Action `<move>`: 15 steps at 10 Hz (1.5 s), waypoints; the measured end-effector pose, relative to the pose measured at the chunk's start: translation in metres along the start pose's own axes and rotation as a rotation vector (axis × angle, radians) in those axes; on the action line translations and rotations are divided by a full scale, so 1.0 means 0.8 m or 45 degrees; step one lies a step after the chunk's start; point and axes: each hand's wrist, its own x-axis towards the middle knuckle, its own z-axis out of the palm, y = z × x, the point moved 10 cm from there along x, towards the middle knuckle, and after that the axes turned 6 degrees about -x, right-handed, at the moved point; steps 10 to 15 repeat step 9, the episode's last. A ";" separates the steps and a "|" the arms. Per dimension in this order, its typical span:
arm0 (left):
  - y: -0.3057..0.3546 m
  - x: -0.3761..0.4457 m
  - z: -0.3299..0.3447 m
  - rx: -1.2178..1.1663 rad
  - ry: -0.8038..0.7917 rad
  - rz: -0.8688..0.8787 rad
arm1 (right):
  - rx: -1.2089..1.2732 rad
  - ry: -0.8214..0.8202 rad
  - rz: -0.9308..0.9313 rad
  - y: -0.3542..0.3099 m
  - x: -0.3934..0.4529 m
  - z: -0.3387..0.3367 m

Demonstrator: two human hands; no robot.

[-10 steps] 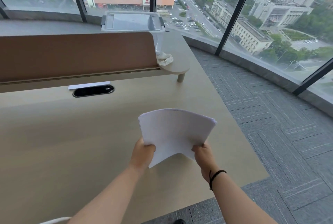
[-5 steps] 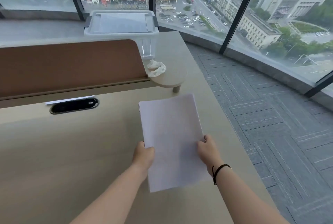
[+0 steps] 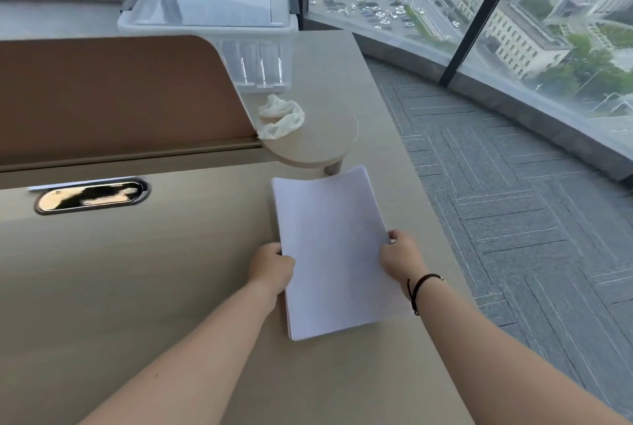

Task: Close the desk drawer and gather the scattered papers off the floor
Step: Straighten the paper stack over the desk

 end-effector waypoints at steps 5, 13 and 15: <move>0.020 -0.024 -0.012 0.413 0.334 0.159 | -0.161 0.078 -0.083 0.010 0.005 -0.018; 0.017 -0.075 0.025 0.936 0.143 0.243 | -0.539 0.109 -0.254 0.011 -0.039 -0.024; 0.017 -0.075 0.025 0.936 0.143 0.243 | -0.539 0.109 -0.254 0.011 -0.039 -0.024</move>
